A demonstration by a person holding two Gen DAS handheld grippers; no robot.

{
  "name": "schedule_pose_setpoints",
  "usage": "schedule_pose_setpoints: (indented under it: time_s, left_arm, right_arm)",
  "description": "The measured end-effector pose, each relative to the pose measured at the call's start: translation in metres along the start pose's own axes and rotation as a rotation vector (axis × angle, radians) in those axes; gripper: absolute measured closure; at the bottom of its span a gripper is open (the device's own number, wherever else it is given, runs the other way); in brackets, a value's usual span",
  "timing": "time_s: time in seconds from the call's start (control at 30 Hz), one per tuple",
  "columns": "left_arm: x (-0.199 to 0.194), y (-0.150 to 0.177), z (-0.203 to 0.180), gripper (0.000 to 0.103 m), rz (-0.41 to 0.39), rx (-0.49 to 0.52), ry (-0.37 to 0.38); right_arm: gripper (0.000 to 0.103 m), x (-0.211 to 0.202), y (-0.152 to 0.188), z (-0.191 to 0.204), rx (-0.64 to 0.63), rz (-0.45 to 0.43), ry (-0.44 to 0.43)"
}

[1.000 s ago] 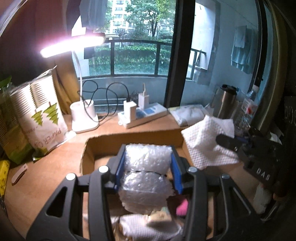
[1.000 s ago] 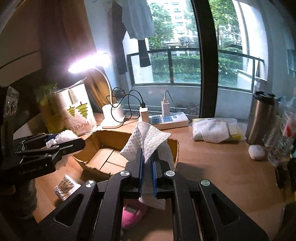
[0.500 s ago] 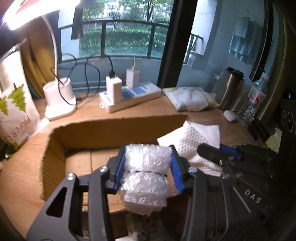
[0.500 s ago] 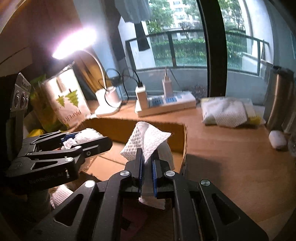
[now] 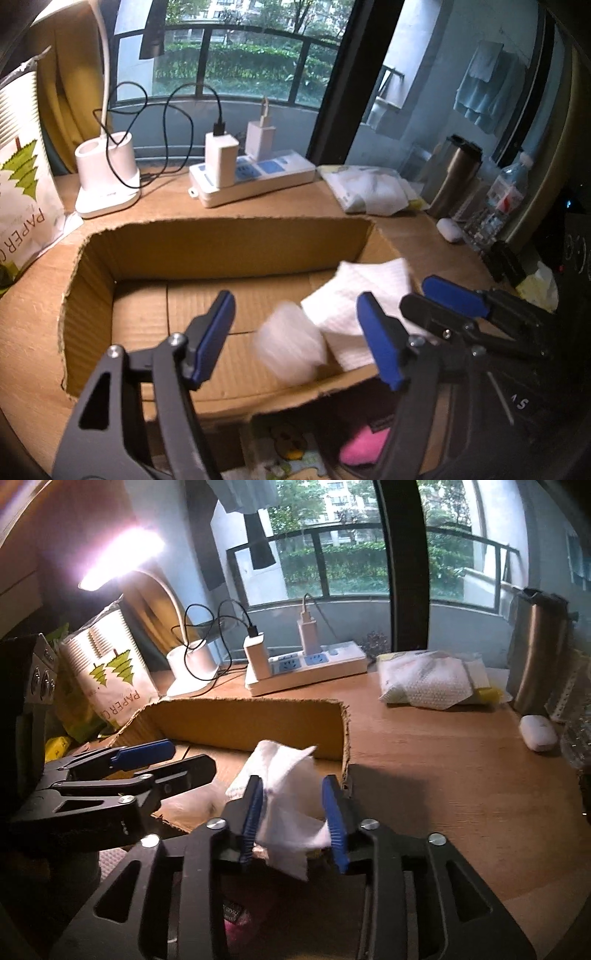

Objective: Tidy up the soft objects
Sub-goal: 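Release the bubble-wrapped bundle into the box with the left tool while the right tool drops the white tissue in, then grasp the pink plush toy with the right tool while the left tool grasps the cartoon tissue packet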

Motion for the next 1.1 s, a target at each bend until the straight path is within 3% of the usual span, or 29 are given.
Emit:
schedule_pose_setpoints:
  time_s: [0.07,0.53,1.1]
  left_arm:
    - [-0.008,-0.002,0.000,0.032,-0.013,0.004,-0.005]
    - [-0.078,0.021,0.003,0.027,-0.090,0.022,-0.005]
    - [-0.121,0.067,0.018,0.027,-0.098,0.017,-0.048]
  right_arm:
    - [0.055,-0.009,-0.001,-0.001,0.001,-0.017,0.018]
    - [0.055,-0.069,0.017,0.018,0.000,-0.103,0.090]
    - [0.051,-0.086,0.051,0.051,-0.025,-0.103,0.084]
Point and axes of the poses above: each gripper's, at about its wrist camera, not at the fingertips, and x roughly the way its jaws point, z to its left, y to its underside, the point moved 10 cm from there along x, roughly the way its jaws point, and after that the axes turned 11 degrees about x, right-handed, at the moved point
